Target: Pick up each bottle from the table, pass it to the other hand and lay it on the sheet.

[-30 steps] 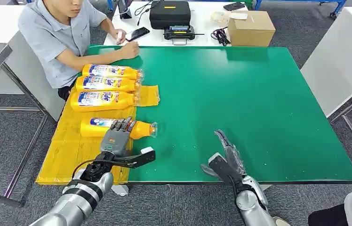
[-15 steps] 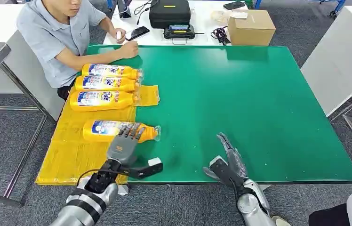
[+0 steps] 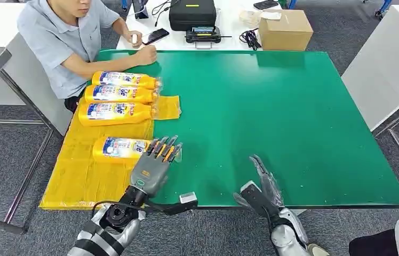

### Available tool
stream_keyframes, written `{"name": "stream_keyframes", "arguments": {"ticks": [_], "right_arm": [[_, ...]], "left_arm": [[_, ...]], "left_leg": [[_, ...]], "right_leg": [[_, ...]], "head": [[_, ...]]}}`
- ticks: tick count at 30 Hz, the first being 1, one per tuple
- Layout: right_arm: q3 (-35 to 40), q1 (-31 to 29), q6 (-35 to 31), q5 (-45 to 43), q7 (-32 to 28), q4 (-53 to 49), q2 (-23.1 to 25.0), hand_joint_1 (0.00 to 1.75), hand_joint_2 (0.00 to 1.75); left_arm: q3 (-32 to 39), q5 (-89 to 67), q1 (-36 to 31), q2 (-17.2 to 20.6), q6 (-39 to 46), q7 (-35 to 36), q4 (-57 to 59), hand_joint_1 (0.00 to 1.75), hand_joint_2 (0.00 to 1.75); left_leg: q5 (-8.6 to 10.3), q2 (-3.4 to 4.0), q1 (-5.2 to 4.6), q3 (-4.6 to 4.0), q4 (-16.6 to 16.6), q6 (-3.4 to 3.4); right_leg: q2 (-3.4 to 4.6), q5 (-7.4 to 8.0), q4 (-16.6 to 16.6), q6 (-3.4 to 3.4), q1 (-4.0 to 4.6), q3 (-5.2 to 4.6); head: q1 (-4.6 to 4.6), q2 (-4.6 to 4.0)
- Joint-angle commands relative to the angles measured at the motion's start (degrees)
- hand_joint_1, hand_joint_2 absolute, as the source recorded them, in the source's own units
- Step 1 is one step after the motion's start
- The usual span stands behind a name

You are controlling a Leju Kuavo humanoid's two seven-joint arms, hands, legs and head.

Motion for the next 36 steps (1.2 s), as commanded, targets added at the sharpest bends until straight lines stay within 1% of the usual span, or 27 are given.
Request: {"name": "stream_keyframes", "arguments": {"ticks": [1, 3, 4, 5, 6, 7, 8, 9, 10, 11, 12, 13, 14, 15, 16, 17, 18, 19, 20, 28, 29, 30, 31, 33, 34, 35, 36], "right_arm": [[-1.82, -0.13, -0.50, 0.13, -0.12, -0.74, 0.25, 0.00, 1.75], [-3.04, 0.34, -0.83, -1.53, -0.07, -1.99, 1.28, 0.00, 1.75], [-3.45, 0.66, -0.93, -2.26, -0.13, -2.70, 1.63, 0.00, 1.75], [-4.02, 1.27, -1.32, -3.28, 0.04, -4.02, 2.29, 0.00, 1.75], [-4.52, 2.23, -1.29, -4.96, 0.11, -6.10, 3.03, 0.00, 1.75], [-4.98, 2.97, 0.03, -7.85, -0.78, -8.04, 3.70, 0.00, 1.75], [-4.88, 3.88, 0.72, -9.45, -0.88, -10.30, 3.99, 0.00, 1.75], [-4.73, 4.20, 0.79, -9.61, -0.56, -11.10, 4.09, 0.00, 1.75], [-4.63, 4.78, 0.52, -10.11, -0.58, -12.62, 4.46, 0.00, 1.75], [-4.63, 5.86, 0.21, -11.82, -0.73, -15.17, 5.29, 0.00, 1.75], [-4.28, 6.60, -0.14, -12.07, -0.45, -16.73, 5.58, 0.00, 1.75], [-3.82, 7.70, -3.91, -9.88, -0.96, -18.86, 6.43, 0.00, 0.00], [-3.06, 8.47, -5.61, -8.95, -0.64, -20.23, 7.08, 0.00, 0.00], [-2.50, 8.83, -6.07, -8.59, -0.22, -20.88, 7.24, 0.00, 1.75], [-1.78, 9.35, -8.22, -7.36, 0.11, -21.74, 7.59, 0.00, 1.75], [-1.19, 9.53, -8.74, -7.03, 0.23, -21.87, 7.69, 0.00, 1.75], [-1.19, 9.53, -8.74, -7.03, 0.23, -21.87, 7.69, 0.00, 1.75], [-1.19, 9.53, -8.74, -7.03, 0.23, -21.87, 7.69, 0.00, 1.75], [-1.19, 9.53, -8.74, -7.03, 0.23, -21.87, 7.69, 0.00, 1.75], [-1.16, 9.30, -8.90, -7.11, 0.26, -21.33, 7.47, 0.00, 1.75], [0.35, 9.37, -9.46, -6.91, 0.25, -20.92, 6.78, 0.00, 1.75], [1.29, 9.61, -8.92, -7.02, 0.68, -20.88, 6.48, 0.00, 1.75], [2.42, 10.16, -7.76, -7.53, 0.84, -20.76, 6.17, 0.00, 1.75], [3.69, 11.10, -8.03, -8.00, 0.18, -20.74, 5.88, 0.00, 1.75], [3.16, 11.41, -10.94, -7.85, -3.01, -21.39, 6.73, 0.00, 1.75], [2.21, 11.75, -15.51, -8.71, -6.67, -22.11, 8.27, 0.00, 1.75], [2.42, 11.82, -17.13, -8.12, -7.08, -22.50, 8.34, 0.00, 1.75]], "left_arm": [[-3.53, 1.67, 0.37, 2.39, 3.57, -0.70, -4.03, 0.00, 1.75], [-2.36, 7.20, 1.69, 1.07, 5.69, -3.40, -5.14, 0.00, 1.75], [-2.15, 8.90, 2.26, 0.68, 7.14, -4.62, -5.52, 0.00, 1.75], [-1.44, 12.98, 3.57, -0.28, 9.18, -6.77, -6.42, 0.00, 1.75], [-0.83, 17.41, 5.05, -1.18, 9.73, -9.10, -7.51, 0.00, 1.75], [-0.81, 21.10, 6.06, -1.74, 11.05, -11.66, -8.49, 0.00, 1.75], [-0.36, 25.75, 7.03, -2.49, 11.36, -13.92, -8.91, 0.00, 1.75], [-0.45, 25.74, 7.27, -2.67, 11.28, -13.91, -9.01, 0.00, 1.75], [-0.57, 30.64, 7.98, -3.07, 11.00, -15.95, -9.99, 0.00, 1.75], [0.12, 39.46, 9.04, -4.37, 9.86, -19.35, -10.58, 0.00, 1.75], [0.28, 40.87, 9.30, -4.60, 9.49, -19.94, -10.45, 0.00, 1.75], [0.92, 46.12, 10.25, -5.34, 8.22, -21.63, -11.06, 0.00, 1.75], [0.95, 46.82, 10.64, -5.49, 8.05, -21.81, -11.11, 0.00, 1.75], [0.86, 46.88, 10.81, -5.47, 8.07, -21.90, -11.18, 0.00, 1.75], [1.05, 47.97, 11.23, -5.68, 7.67, -21.78, -11.36, 0.00, 1.75], [1.00, 48.00, 11.42, -5.65, 7.62, -21.76, -11.42, 0.00, 1.75], [1.00, 48.00, 11.42, -5.65, 7.62, -21.76, -11.42, 0.00, 1.75], [1.00, 48.00, 11.42, -5.65, 7.62, -21.76, -11.42, 0.00, 1.75], [1.00, 48.00, 11.42, -5.65, 7.62, -21.76, -11.42, 0.00, 1.75], [1.09, 48.07, 11.34, -5.59, 7.57, -21.77, -11.43, 0.00, 1.75], [1.48, 49.19, 11.87, -5.98, 7.48, -22.19, -11.78, 0.00, 1.75], [1.53, 49.28, 12.19, -6.03, 7.38, -22.21, -11.92, 0.00, 1.75], [1.67, 49.75, 12.79, -6.23, 7.49, -22.36, -12.30, 0.00, 1.75], [1.70, 50.29, 13.40, -6.47, 7.30, -22.53, -12.56, 0.00, 1.75], [1.58, 50.88, 13.39, -6.46, 7.26, -22.62, -12.64, 0.00, 1.75], [0.72, 51.84, 12.73, -6.08, 6.69, -22.67, -12.10, 0.00, 1.75], [0.47, 52.17, 12.57, -6.04, 6.70, -22.68, -11.96, 0.00, 1.75]], "left_leg": [[-0.05, 0.06, 0.04, 0.15, -0.02, -0.09], [-0.11, 0.10, 0.07, 0.24, -0.01, -0.13], [-0.06, 0.07, 0.03, 0.12, -0.01, -0.08], [-0.11, 0.08, 0.06, 0.22, 0.01, -0.12], [-0.06, 0.04, 0.01, 0.12, -0.01, -0.07], [-0.13, 0.08, 0.03, 0.20, 0.00, -0.09], [-0.09, 0.08, 0.01, 0.13, 0.00, -0.07], [-0.11, 0.07, 0.01, 0.12, 0.01, -0.08], [-0.21, 0.09, 0.07, 0.28, 0.04, -0.13], [-0.08, 0.04, 0.03, 0.08, 0.00, -0.07], [-0.19, 0.11, 0.05, 0.26, 0.02, -0.12], [-0.15, 0.08, 0.03, 0.09, 0.04, -0.09], [-0.12, 0.03, 0.02, 0.01, 0.04, -0.09], [-0.18, 0.02, 0.03, 0.12, 0.06, -0.12], [-0.16, 0.07, 0.04, 0.08, 0.05, -0.12], [-0.11, 0.06, 0.02, 0.02, 0.01, -0.09], [-0.21, 0.12, 0.06, 0.15, 0.05, -0.15], [-0.11, 0.05, 0.03, 0.02, 0.00, -0.10], [-0.18, 0.11, 0.07, 0.13, 0.03, -0.15], [-0.12, 0.10, 0.06, 0.15, -0.02, -0.13], [-0.09, 0.07, 0.03, 0.08, -0.03, -0.09], [-0.16, 0.13, 0.07, 0.21, -0.02, -0.14], [-0.16, 0.14, 0.06, 0.19, -0.02, -0.13], [-0.08, 0.07, 0.02, 0.06, -0.04, -0.08], [-0.16, 0.11, 0.06, 0.20, -0.03, -0.13], [-0.20, 0.13, 0.09, 0.27, -0.03, -0.15], [-0.20, 0.09, 0.08, 0.24, -0.01, -0.15]], "right_leg": [[0.03, -0.04, -0.02, -0.12, 0.05, 0.14], [0.06, -0.07, -0.02, -0.17, 0.08, 0.22], [0.04, -0.04, -0.01, -0.10, 0.03, 0.09], [0.03, -0.09, 0.00, -0.16, 0.07, 0.20], [0.00, -0.06, 0.00, -0.10, 0.02, 0.10], [0.04, -0.11, 0.01, -0.13, 0.04, 0.17], [0.05, -0.07, 0.01, -0.09, 0.02, 0.09], [0.03, -0.10, 0.03, -0.10, 0.02, 0.09], [0.04, -0.19, 0.02, -0.17, 0.08, 0.26], [0.01, -0.08, 0.00, -0.09, 0.03, 0.07], [0.05, -0.17, 0.02, -0.16, 0.06, 0.23], [0.05, -0.12, 0.04, -0.11, 0.04, 0.06], [0.00, -0.11, 0.05, -0.10, 0.03, 0.00], [-0.02, -0.18, 0.07, -0.15, 0.04, 0.10], [0.03, -0.14, 0.06, -0.14, 0.05, 0.04], [0.03, -0.08, 0.01, -0.11, 0.03, -0.01], [0.07, -0.15, 0.05, -0.18, 0.07, 0.11], [0.02, -0.07, 0.00, -0.11, 0.04, 0.00], [0.06, -0.12, 0.02, -0.18, 0.08, 0.10], [0.06, -0.08, -0.05, -0.15, 0.07, 0.12], [0.04, -0.06, -0.03, -0.11, 0.03, 0.04], [0.08, -0.11, -0.03, -0.17, 0.08, 0.17], [0.10, -0.09, -0.05, -0.15, 0.07, 0.16], [0.04, -0.05, -0.04, -0.09, 0.02, 0.04], [0.07, -0.11, -0.06, -0.15, 0.07, 0.18], [0.08, -0.14, -0.07, -0.18, 0.10, 0.24], [0.03, -0.15, -0.03, -0.18, 0.09, 0.21]], "head": [[0.00, 0.00], [0.00, 0.00], [0.00, 0.00], [0.00, 0.00], [0.00, 0.00], [0.00, 0.00], [-0.02, 0.00], [0.00, 0.00], [0.00, 0.00], [0.02, 0.00], [-0.02, 0.00], [0.02, 0.00], [0.00, 0.00], [-0.02, 0.00], [0.02, 0.00], [0.00, 0.00], [-0.02, 0.00], [0.00, 0.00], [0.00, 0.00], [0.00, 0.00], [0.00, 0.00], [0.00, 0.00], [0.00, 0.00], [0.00, 0.00], [0.00, 0.00], [0.00, 0.00], [-0.02, 0.00]]}}
